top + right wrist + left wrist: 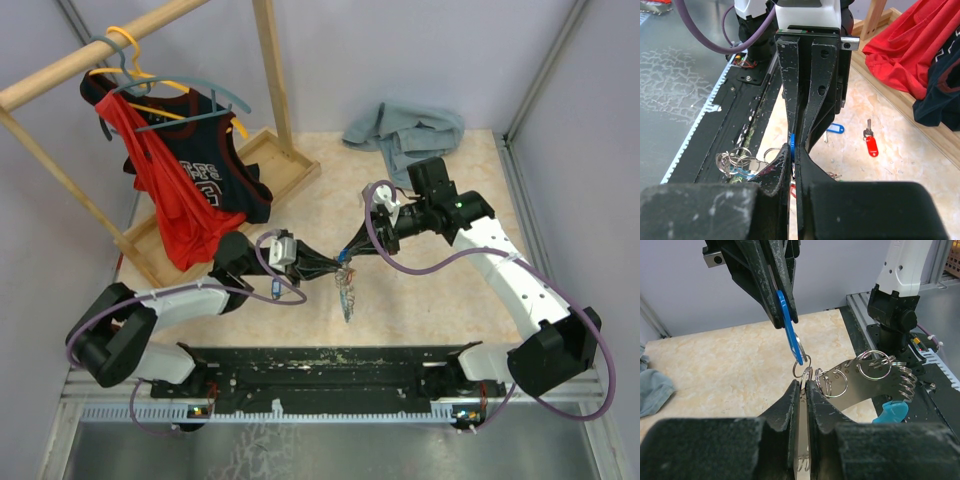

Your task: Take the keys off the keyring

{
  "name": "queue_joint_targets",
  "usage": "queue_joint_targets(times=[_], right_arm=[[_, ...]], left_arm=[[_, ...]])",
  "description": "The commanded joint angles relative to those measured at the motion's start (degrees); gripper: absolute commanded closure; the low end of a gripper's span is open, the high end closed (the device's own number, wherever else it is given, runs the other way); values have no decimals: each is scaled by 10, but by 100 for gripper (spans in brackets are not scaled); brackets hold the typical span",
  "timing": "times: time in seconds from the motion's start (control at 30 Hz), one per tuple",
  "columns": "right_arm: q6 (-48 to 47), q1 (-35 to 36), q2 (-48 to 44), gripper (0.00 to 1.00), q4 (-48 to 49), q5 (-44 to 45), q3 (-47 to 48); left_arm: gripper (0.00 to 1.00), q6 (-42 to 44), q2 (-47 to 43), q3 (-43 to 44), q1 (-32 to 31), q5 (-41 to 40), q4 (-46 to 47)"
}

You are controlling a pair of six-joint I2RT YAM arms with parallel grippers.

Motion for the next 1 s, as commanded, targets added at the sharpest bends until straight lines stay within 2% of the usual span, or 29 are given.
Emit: queue_joint_targets(times=[0.0,0.17,0.3,0.43,0.8,0.97], right_arm=[[-1,-4,-27,100,23,-31,26],[0,-4,-27,100,23,-31,27],[0,-4,-28,100,22,-30,27],[-7,-4,-28,100,15,-23,30],[-72,-30,-36,100,-46,-4,38],[-121,-30,-37,100,-59,23,7]], left_arm=[[86,-7,8,19,-3,6,5],[87,-14,13,21,-4,10,12],[100,-18,16,21,-5,11,16],[100,-11,8,12,-4,2,16],[100,-5,-59,-39,-4,-115,41],[100,-23,-80,-52,-4,-156,64]])
